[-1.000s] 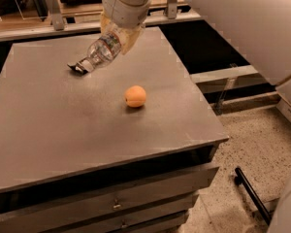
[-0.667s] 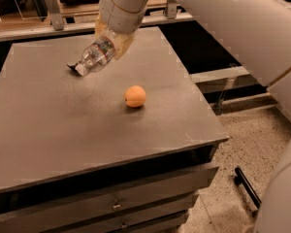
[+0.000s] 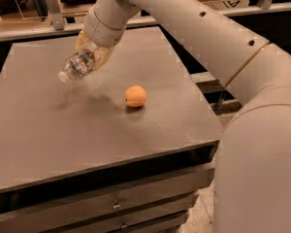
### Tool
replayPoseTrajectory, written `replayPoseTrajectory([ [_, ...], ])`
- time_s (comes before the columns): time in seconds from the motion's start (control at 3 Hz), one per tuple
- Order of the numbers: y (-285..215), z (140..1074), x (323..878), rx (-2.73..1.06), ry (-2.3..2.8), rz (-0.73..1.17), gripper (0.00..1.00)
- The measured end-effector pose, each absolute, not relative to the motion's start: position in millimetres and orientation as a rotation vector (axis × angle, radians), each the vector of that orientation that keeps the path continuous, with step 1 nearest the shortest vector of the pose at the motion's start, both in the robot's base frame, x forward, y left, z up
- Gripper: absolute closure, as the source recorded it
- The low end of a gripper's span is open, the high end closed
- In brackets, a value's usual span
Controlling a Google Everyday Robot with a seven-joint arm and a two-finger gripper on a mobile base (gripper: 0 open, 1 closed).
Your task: Move water bottle near rxbar chocolate
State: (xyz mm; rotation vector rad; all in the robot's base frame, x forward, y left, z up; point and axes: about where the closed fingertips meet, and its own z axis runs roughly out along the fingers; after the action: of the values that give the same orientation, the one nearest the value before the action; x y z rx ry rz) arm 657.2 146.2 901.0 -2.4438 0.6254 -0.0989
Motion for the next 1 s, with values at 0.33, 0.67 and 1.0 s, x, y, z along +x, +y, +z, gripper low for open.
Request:
replayPoseTrajectory([
  [0.33, 152.0, 889.6, 667.9, -2.479, 0.609, -0.138, 1.00],
  [0.67, 148.6, 872.5, 673.4, -2.509, 0.599, -0.165, 1.00],
  [1.0, 140.2, 862.9, 679.3, -2.520, 0.627, -0.181, 1.00],
])
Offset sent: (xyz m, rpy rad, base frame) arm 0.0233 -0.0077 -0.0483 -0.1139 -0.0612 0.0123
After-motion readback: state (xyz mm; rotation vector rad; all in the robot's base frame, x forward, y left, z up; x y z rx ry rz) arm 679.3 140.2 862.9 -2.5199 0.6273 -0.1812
